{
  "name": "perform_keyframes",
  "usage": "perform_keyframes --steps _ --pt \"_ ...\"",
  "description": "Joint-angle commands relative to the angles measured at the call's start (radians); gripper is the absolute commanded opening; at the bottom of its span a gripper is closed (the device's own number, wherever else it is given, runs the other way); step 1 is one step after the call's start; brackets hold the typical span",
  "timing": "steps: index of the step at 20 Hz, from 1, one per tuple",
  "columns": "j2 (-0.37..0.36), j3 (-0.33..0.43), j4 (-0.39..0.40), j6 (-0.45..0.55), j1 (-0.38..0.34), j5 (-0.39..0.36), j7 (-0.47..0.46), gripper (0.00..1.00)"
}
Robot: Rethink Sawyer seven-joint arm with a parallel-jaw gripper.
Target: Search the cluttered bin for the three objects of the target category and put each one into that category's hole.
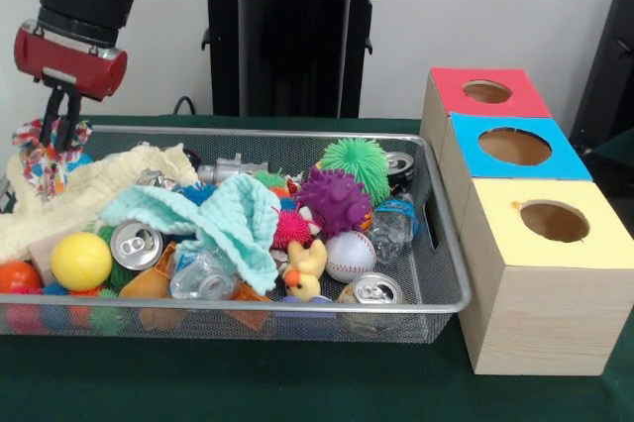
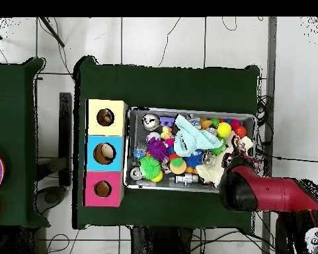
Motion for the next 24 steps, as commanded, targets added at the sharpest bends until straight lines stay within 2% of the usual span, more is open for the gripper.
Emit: perform_keyframes --steps 1,3,4,6,12,13,14,18,21,22,24 --pt "-0.045 0.246 0.124 0.101 -0.067 0.024 -0.162 0.00" --pt "-0.030 0.253 0.117 0.095 -0.057 0.027 -0.130 0.00" --pt "-0.019 0.290 0.123 0.096 -0.073 0.041 -0.122 0.00" --pt "-0.010 0.294 0.113 0.113 -0.053 0.051 -0.096 0.00" --pt "0.054 0.144 0.065 -0.032 0.098 0.081 0.165 0.00" --pt "0.083 0.100 0.055 -0.073 0.153 0.128 0.239 0.00" --pt "0.085 0.091 0.065 -0.083 0.168 0.169 0.273 0.00" --pt "0.041 0.061 0.119 -0.064 0.203 0.261 0.297 0.00" --pt "-0.026 0.061 0.161 0.026 0.206 0.314 0.249 0.00" --pt "-0.068 0.083 0.192 0.062 0.182 0.343 0.231 0.00" --pt "-0.099 0.061 0.196 0.101 0.217 0.391 0.225 0.00"
